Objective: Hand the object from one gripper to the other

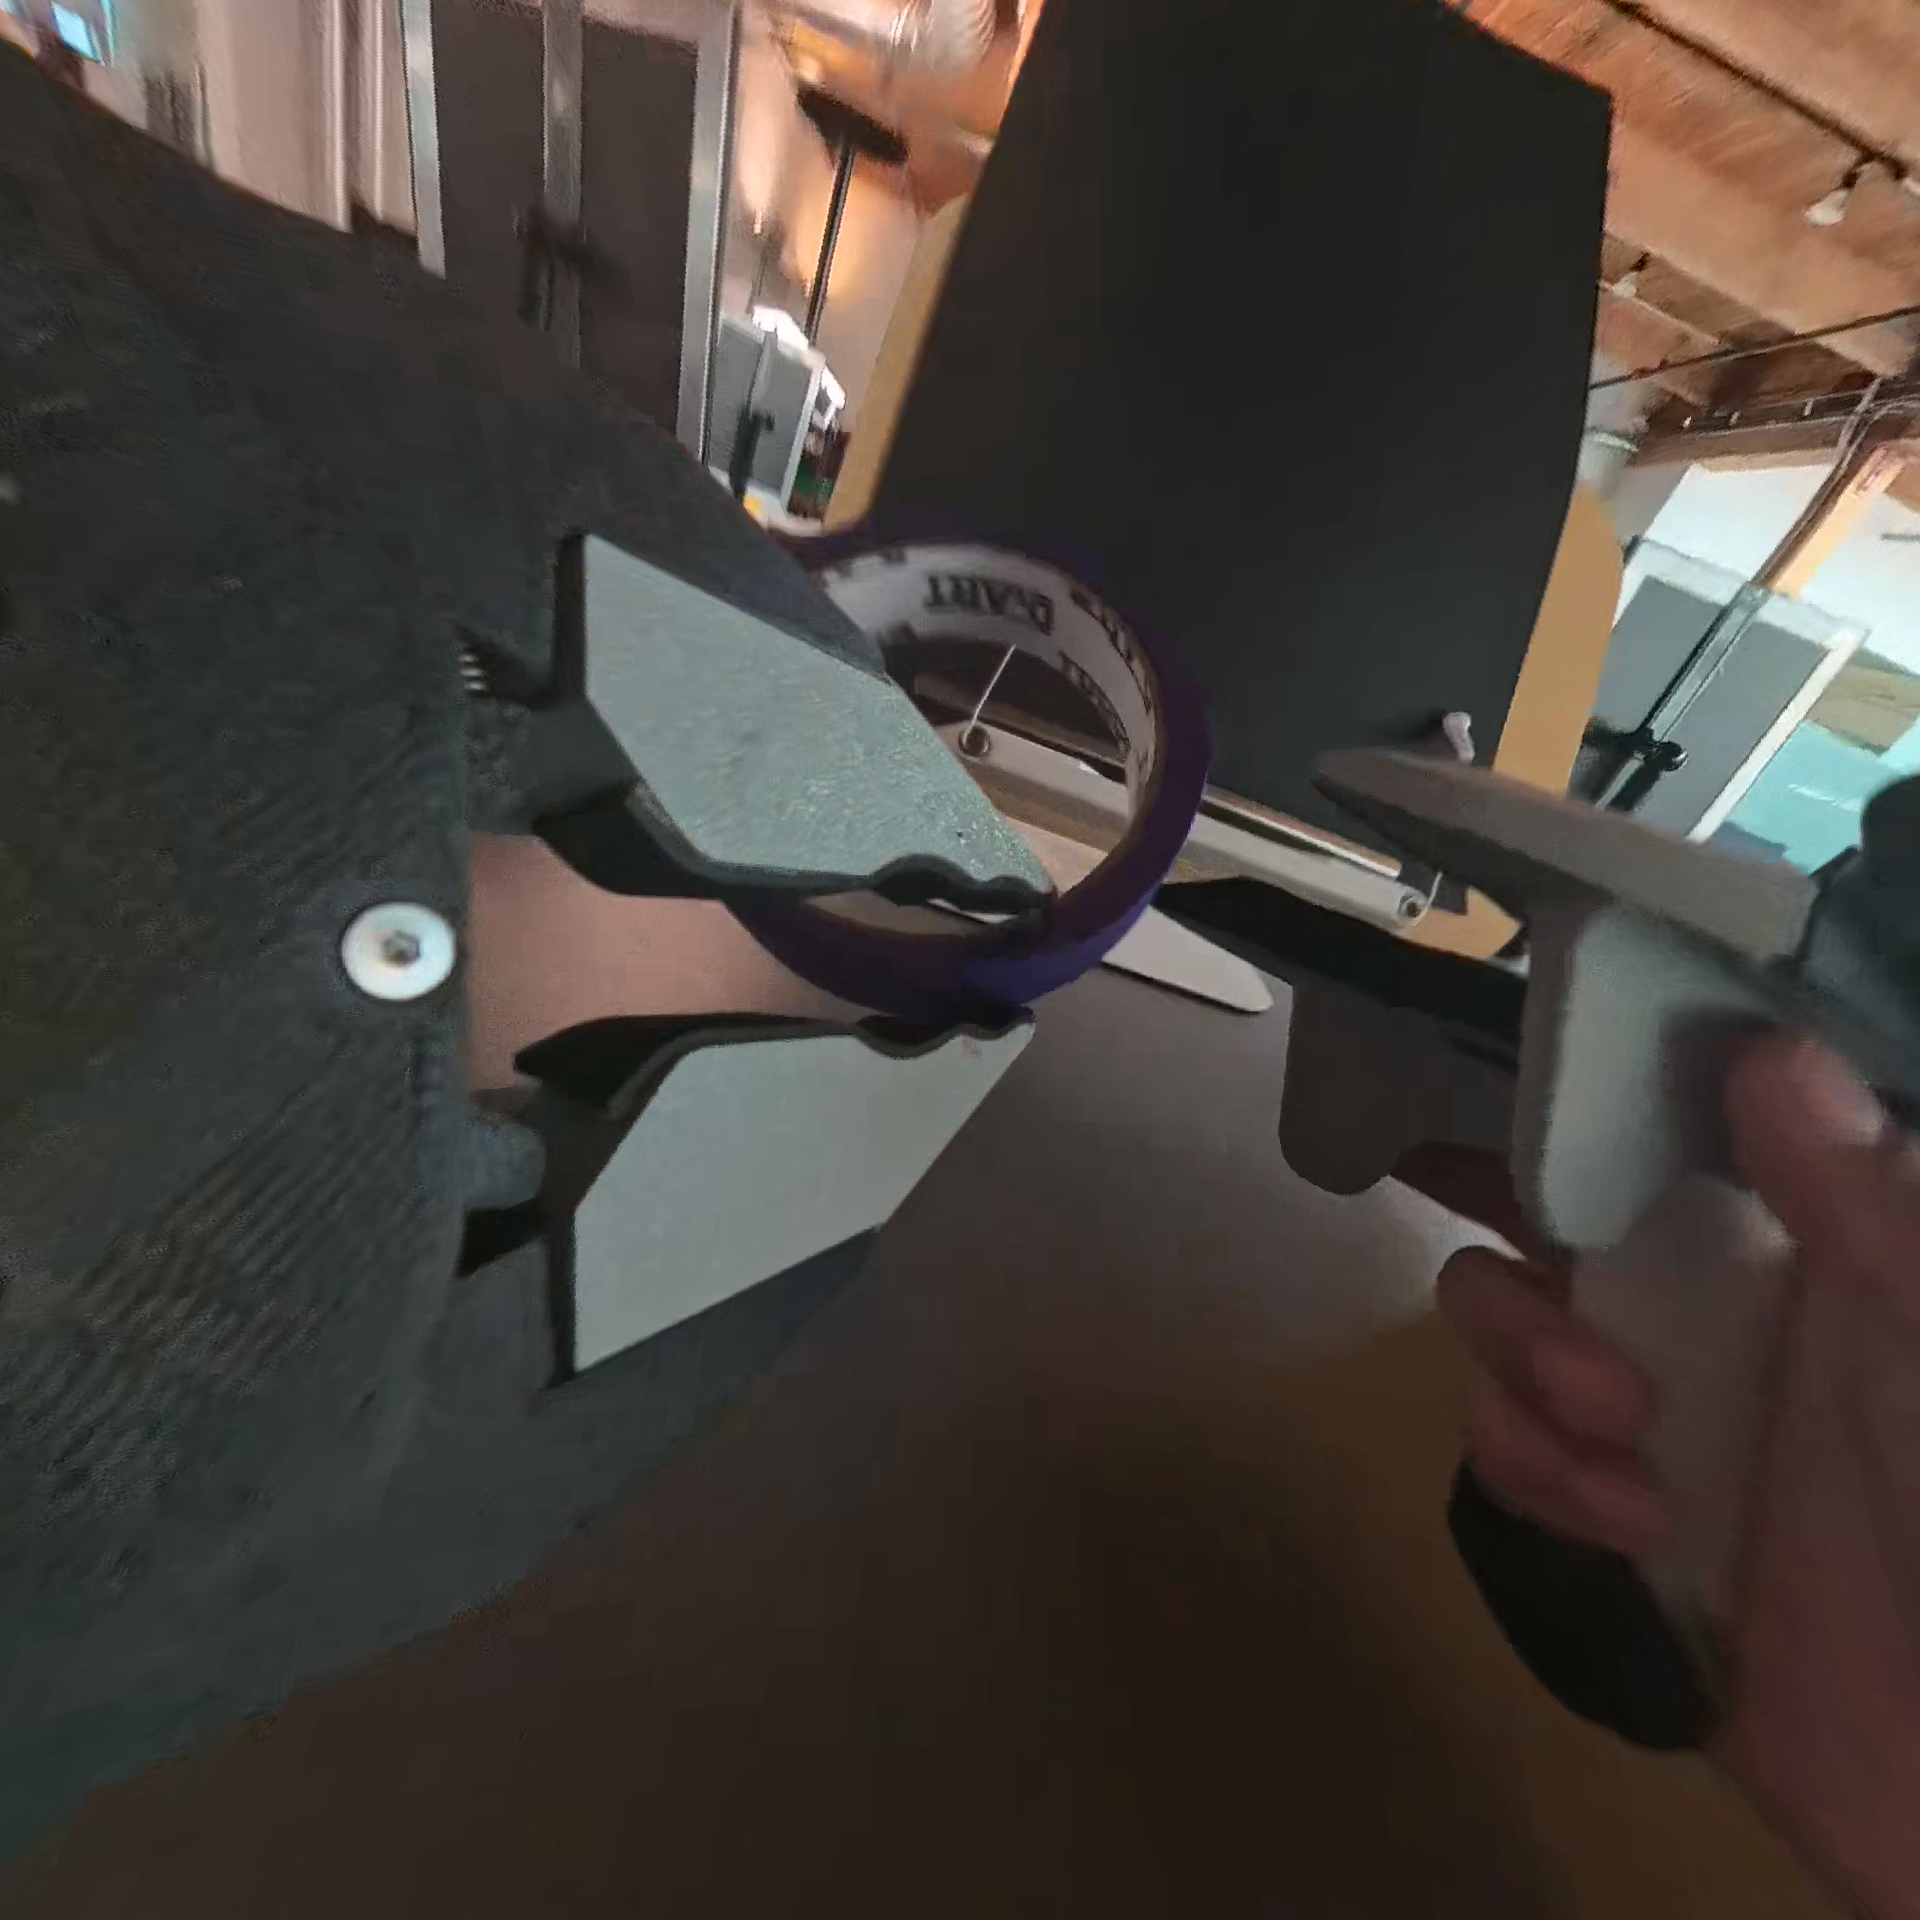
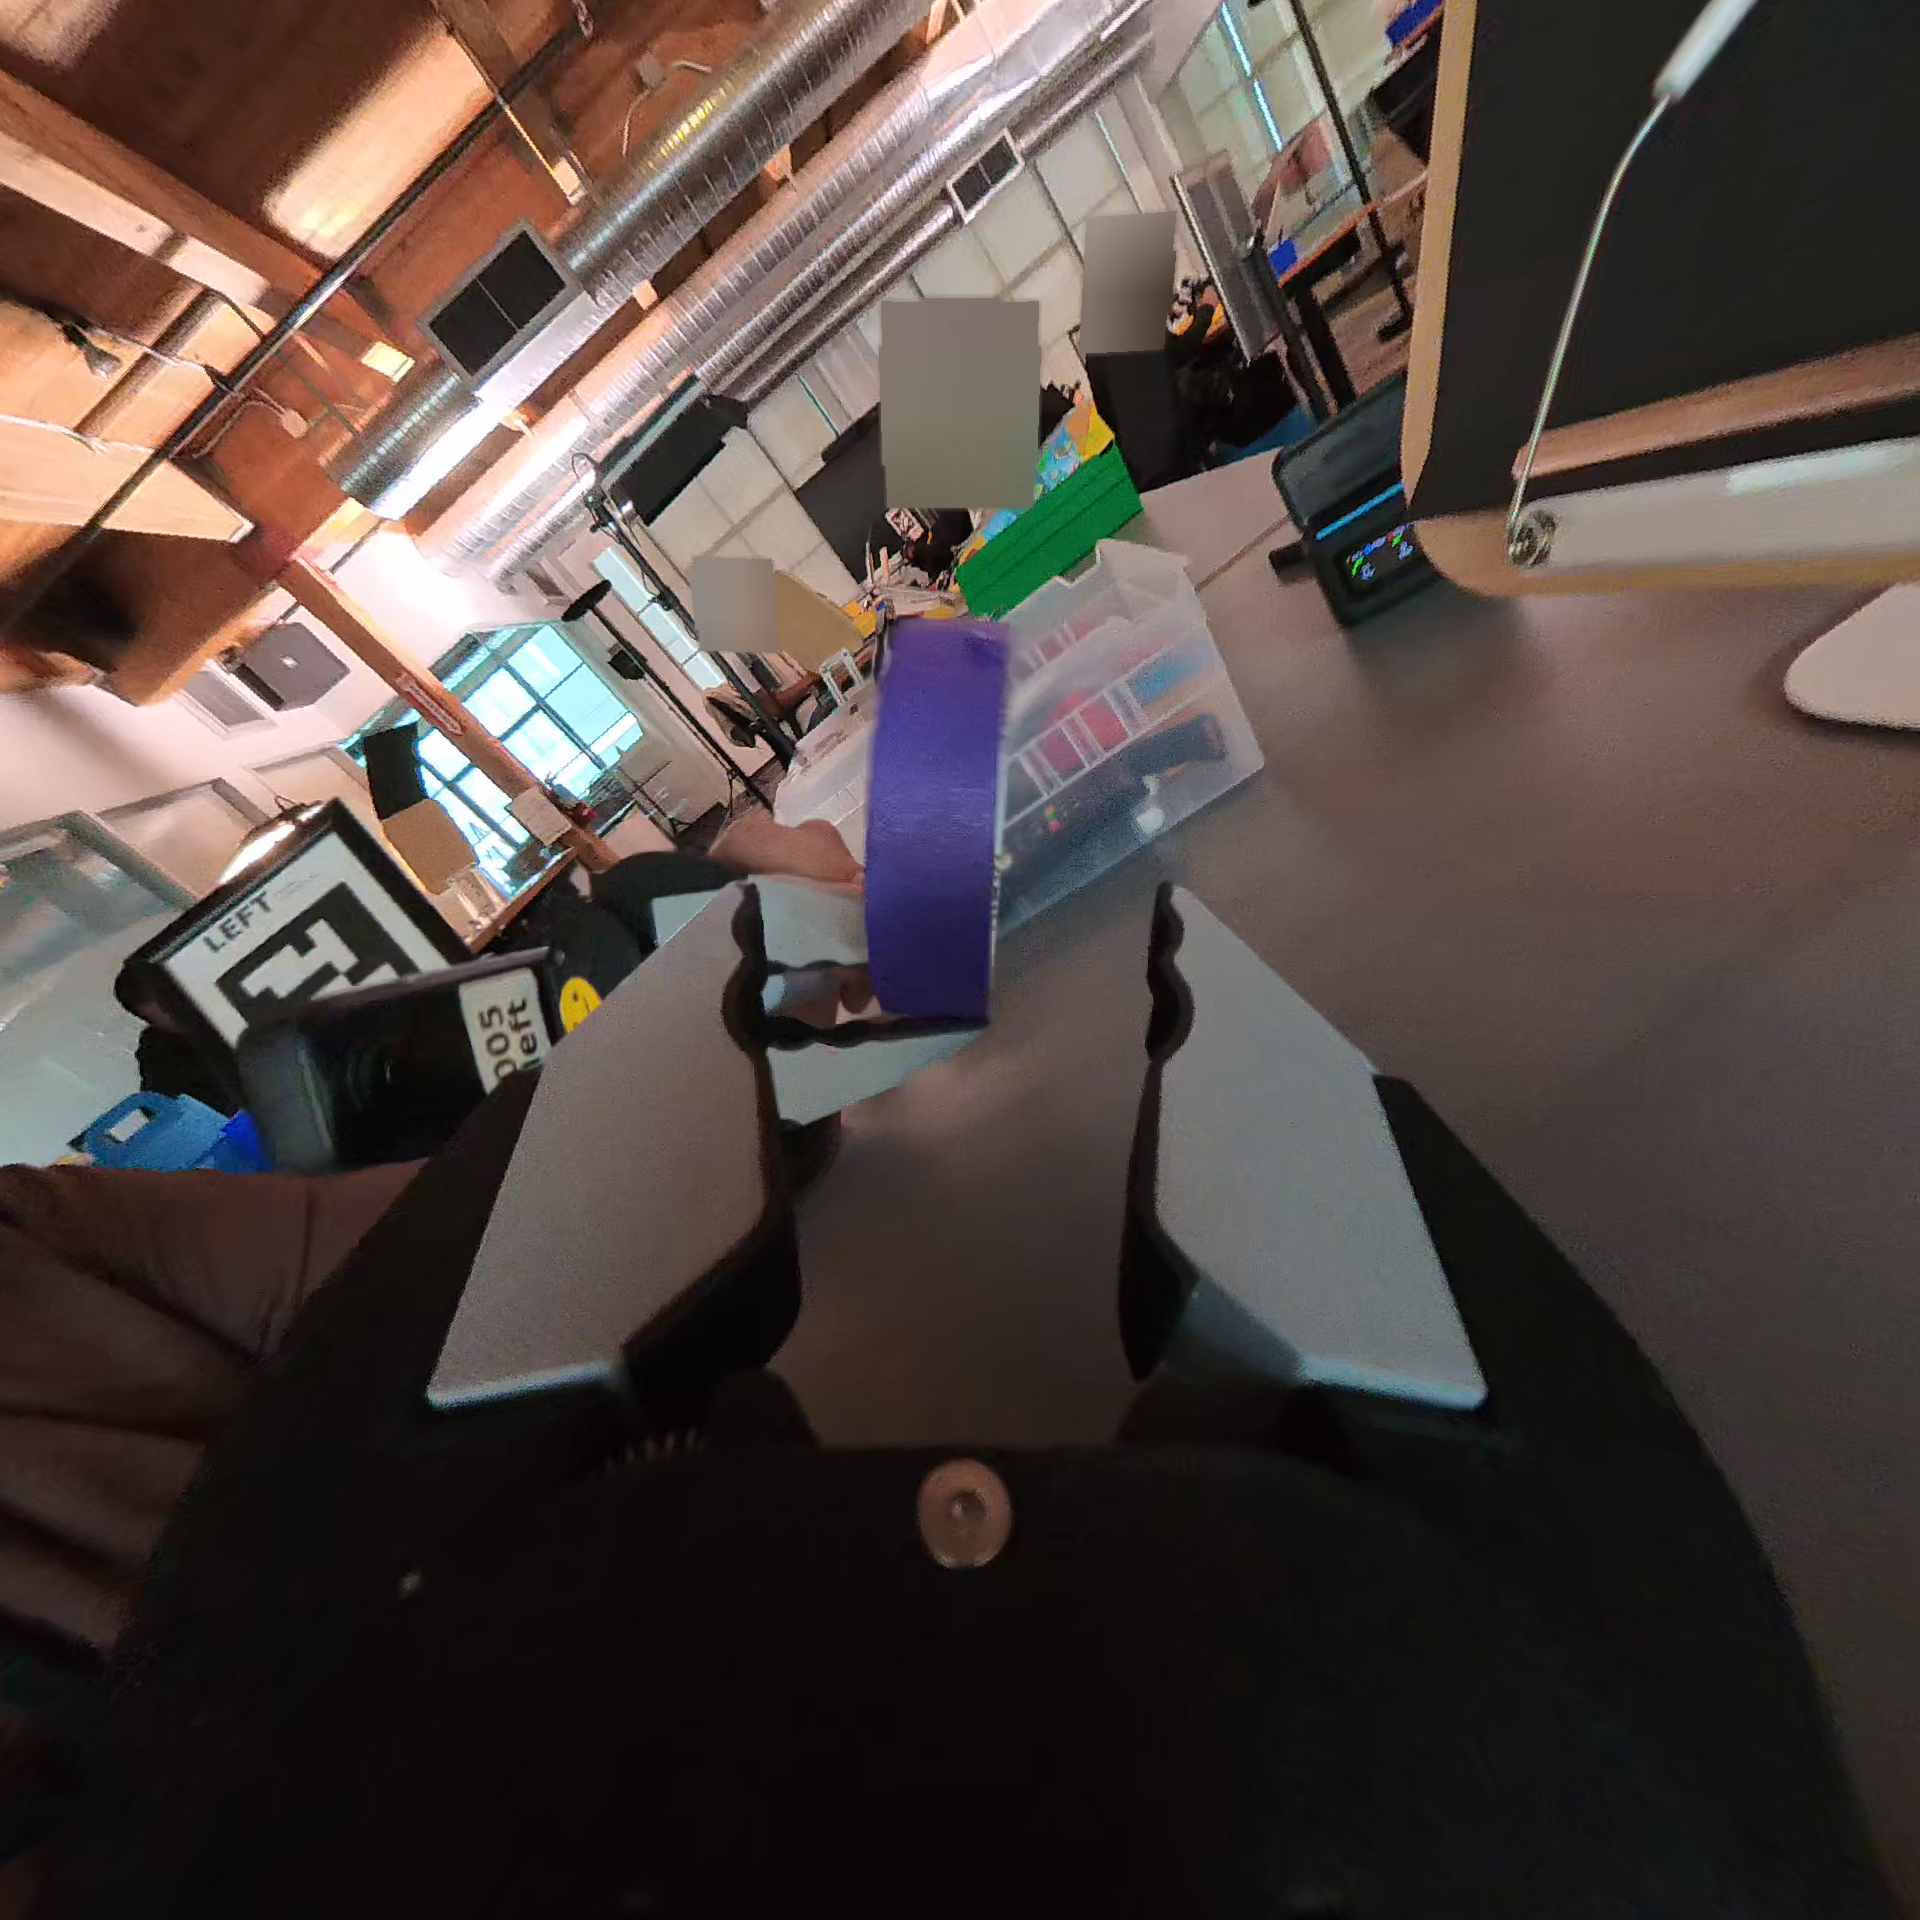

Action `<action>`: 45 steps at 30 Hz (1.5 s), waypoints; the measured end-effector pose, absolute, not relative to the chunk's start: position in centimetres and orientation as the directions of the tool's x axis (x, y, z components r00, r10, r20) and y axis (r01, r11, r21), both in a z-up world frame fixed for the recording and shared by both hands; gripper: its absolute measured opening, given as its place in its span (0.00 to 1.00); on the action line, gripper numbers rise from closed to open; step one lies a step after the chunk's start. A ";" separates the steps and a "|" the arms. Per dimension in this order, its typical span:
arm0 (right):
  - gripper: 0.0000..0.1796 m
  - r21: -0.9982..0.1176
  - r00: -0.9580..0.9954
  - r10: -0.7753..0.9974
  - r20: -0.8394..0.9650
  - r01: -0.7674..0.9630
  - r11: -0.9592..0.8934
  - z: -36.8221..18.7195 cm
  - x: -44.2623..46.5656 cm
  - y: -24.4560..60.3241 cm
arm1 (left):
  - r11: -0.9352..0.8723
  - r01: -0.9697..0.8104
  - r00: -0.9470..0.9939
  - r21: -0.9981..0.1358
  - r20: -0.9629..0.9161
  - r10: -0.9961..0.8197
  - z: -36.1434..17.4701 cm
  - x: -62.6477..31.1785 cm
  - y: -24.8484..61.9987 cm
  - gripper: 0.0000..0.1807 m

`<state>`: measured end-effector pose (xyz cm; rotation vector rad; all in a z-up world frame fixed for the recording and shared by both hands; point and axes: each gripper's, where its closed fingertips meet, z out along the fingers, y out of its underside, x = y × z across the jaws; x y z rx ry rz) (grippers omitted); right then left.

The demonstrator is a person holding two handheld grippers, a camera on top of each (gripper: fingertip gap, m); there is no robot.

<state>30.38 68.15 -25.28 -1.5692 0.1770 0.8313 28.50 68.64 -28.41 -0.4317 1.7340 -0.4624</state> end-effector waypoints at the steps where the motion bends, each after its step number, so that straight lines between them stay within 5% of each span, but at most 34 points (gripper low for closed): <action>1: 0.40 -0.799 0.720 0.348 -0.600 -0.563 -0.211 -25.6 30.1 68.4 | 0.878 -0.047 -0.200 -0.475 -0.857 -0.475 -28.7 28.6 68.5 0.07; 6: 0.26 -0.775 0.691 0.352 -0.631 -0.578 -0.254 -26.6 28.6 69.6 | 0.903 -0.060 -0.278 -0.426 -0.862 -0.425 -30.8 29.0 67.3 0.04; 13: 0.15 -0.864 0.807 0.310 -0.502 -0.455 -0.213 -25.8 29.3 69.0 | 0.764 -0.015 -0.314 -0.645 -0.723 -0.616 -29.9 28.8 66.3 0.04; 20: 0.15 -0.951 0.881 0.376 -0.286 -0.310 0.003 -21.5 31.0 65.6 | 0.206 0.035 -0.540 -0.978 -0.192 -0.820 -25.0 26.2 65.8 0.04; 23: 0.15 -0.966 0.860 0.496 -0.120 -0.216 0.140 -18.8 29.3 63.2 | 0.014 -0.046 -0.606 -0.999 0.016 -0.795 -24.1 25.9 66.8 0.17; 26: 0.15 -0.985 0.835 0.549 0.037 -0.061 0.159 -19.0 26.8 62.2 | 0.011 0.003 -0.586 -1.000 -0.011 -0.810 -23.5 25.8 67.2 0.27; 34: 0.15 -0.995 0.796 0.597 0.099 0.071 0.071 -21.6 24.2 63.1 | 0.198 0.156 -0.650 -0.968 -0.252 -0.717 -23.9 23.9 63.5 0.23; 35: 0.15 -0.997 0.794 0.603 0.077 0.059 0.049 -21.7 24.1 63.2 | 0.226 0.155 -0.630 -0.962 -0.272 -0.727 -24.1 24.1 63.9 0.14; 39: 0.30 -0.990 0.850 0.512 -0.122 -0.071 -0.118 -23.3 26.4 64.9 | 0.495 0.193 -0.414 -0.847 -0.528 -0.742 -24.7 25.7 66.4 0.13; 42: 0.45 -0.935 0.818 0.459 -0.347 -0.260 -0.242 -24.6 28.4 65.5 | 0.844 0.124 -0.119 -0.521 -0.853 -0.509 -25.7 27.1 68.6 0.13; 45: 0.53 -0.829 0.693 0.455 -0.559 -0.462 -0.315 -24.9 29.1 65.8 | 0.969 0.025 0.018 -0.245 -0.969 -0.246 -26.0 27.9 69.8 0.13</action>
